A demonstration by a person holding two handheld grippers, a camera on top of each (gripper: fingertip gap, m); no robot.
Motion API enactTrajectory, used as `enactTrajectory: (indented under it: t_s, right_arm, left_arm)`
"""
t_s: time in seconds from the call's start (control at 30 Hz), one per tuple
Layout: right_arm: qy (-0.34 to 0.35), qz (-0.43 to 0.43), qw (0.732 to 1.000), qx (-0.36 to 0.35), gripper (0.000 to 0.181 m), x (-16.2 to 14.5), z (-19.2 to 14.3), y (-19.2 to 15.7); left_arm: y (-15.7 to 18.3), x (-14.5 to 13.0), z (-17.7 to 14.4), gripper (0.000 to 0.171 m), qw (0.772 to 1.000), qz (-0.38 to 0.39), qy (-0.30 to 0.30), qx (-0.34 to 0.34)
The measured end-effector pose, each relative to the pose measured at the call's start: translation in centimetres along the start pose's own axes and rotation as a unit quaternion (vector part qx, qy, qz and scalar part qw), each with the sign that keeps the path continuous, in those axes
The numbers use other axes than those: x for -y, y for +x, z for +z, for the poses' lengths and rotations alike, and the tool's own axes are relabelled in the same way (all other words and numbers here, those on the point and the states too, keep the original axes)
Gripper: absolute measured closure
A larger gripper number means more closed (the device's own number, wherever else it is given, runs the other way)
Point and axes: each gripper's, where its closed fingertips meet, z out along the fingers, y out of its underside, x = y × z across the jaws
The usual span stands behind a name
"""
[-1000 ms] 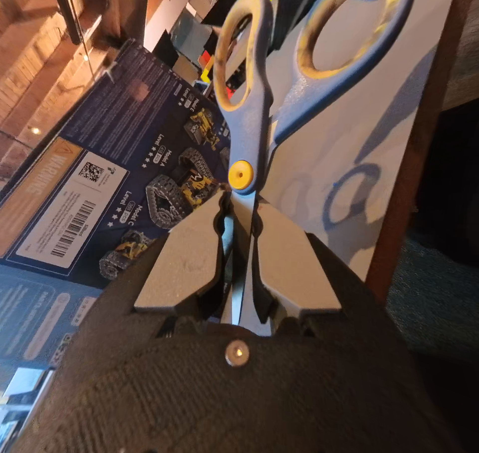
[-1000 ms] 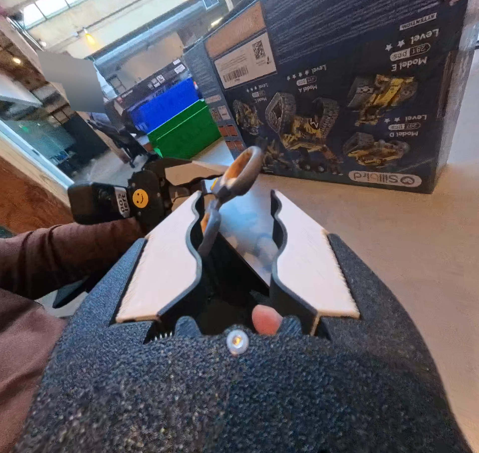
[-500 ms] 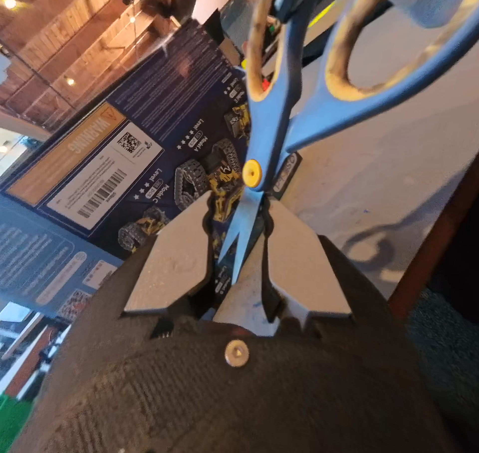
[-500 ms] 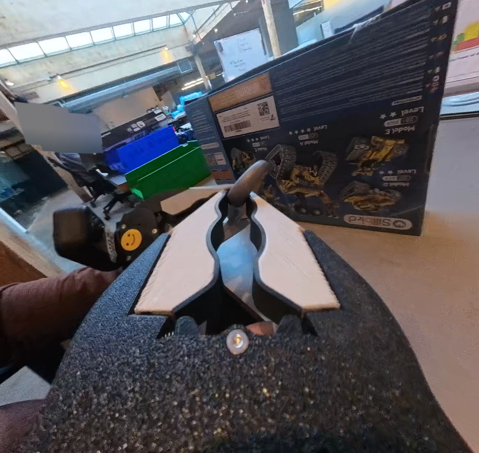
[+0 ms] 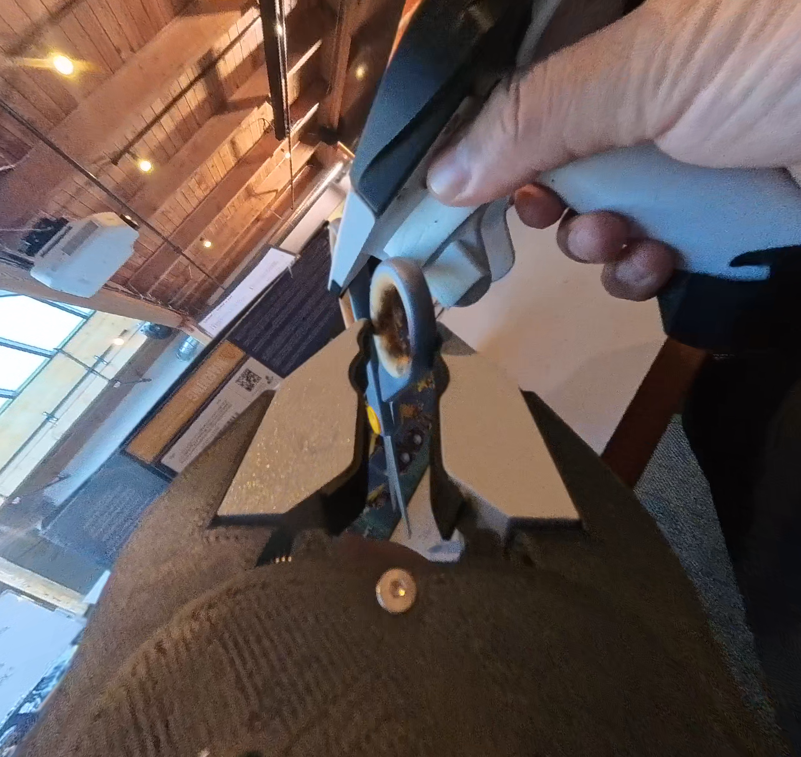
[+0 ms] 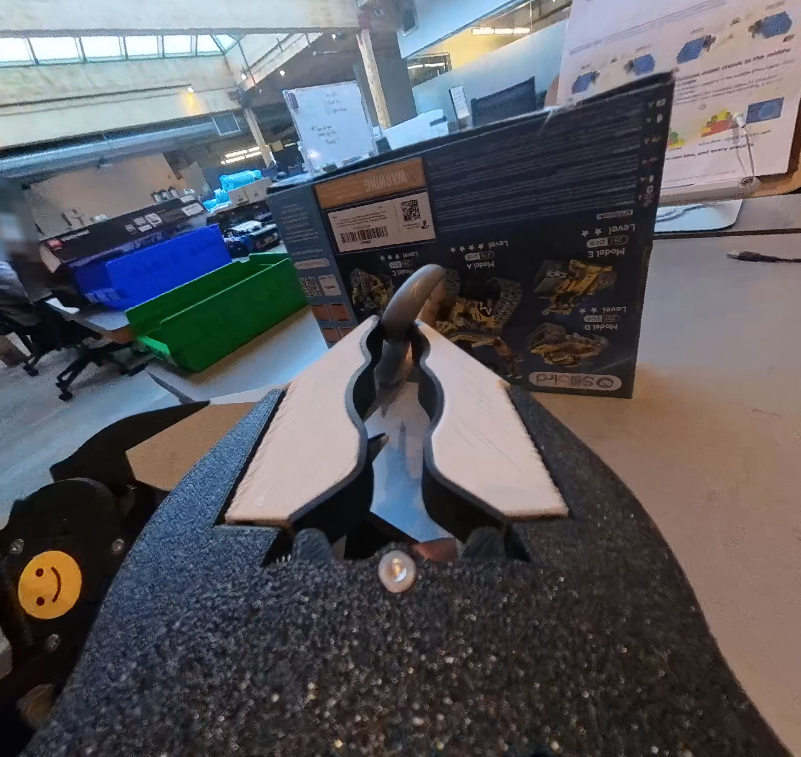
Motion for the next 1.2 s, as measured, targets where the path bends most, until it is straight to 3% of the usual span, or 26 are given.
enactTrajectory:
  t_s: [0.1,0.2,0.37,0.43,0.5,0.57,0.7,0.8,0.93,1.03,1.2]
  right_arm:
    - [0.016,-0.032,0.999,-0.015,0.171,1.1,-0.5,-0.2]
    - [0.036,-0.012,0.999,-0.019,0.171,2.8,-1.1,1.1]
    - [0.048,0.062,0.995,0.062,0.17,3.7,-1.7,0.2]
    - [0.042,0.1,0.992,0.068,0.167,2.8,-1.5,0.2]
    - [0.025,0.144,0.988,0.057,0.146,1.6,-1.0,0.8]
    - [0.026,0.181,0.983,0.019,0.138,0.7,-0.7,2.0]
    - [0.025,0.206,0.977,0.046,0.164,0.6,0.0,1.9]
    - [-0.046,0.217,0.97,0.099,0.149,-2.2,0.6,0.1]
    - [-0.119,0.226,0.957,0.141,0.15,-5.2,0.9,-1.7]
    - [-0.126,0.244,0.948,0.159,0.157,-5.7,1.3,-1.8]
    - [-0.114,0.331,0.916,0.198,0.152,-5.8,1.7,-1.9]
  left_arm:
    - [-0.7,1.0,-0.1,0.153,0.999,0.016,0.027,0.017]
    - [-1.7,2.0,-1.1,0.163,0.997,0.017,0.075,0.024]
    - [-2.2,2.7,-1.8,0.163,0.984,0.117,0.126,0.052]
    - [-1.9,2.7,-1.8,0.163,0.969,0.192,0.144,0.057]
    - [-1.9,2.6,-1.8,0.164,0.959,0.229,0.157,0.058]
    - [-1.9,2.3,-1.6,0.163,0.955,0.246,0.158,0.054]
    - [-0.9,2.5,-2.4,0.164,0.94,0.277,0.195,0.036]
    - [-0.4,1.7,-2.7,0.164,0.935,0.288,0.208,0.013]
    - [1.1,0.9,-3.5,0.165,0.915,0.329,0.233,-0.025]
    - [1.9,0.8,-3.9,0.164,0.903,0.35,0.247,-0.038]
    - [1.7,0.5,-4.0,0.164,0.894,0.362,0.261,-0.03]
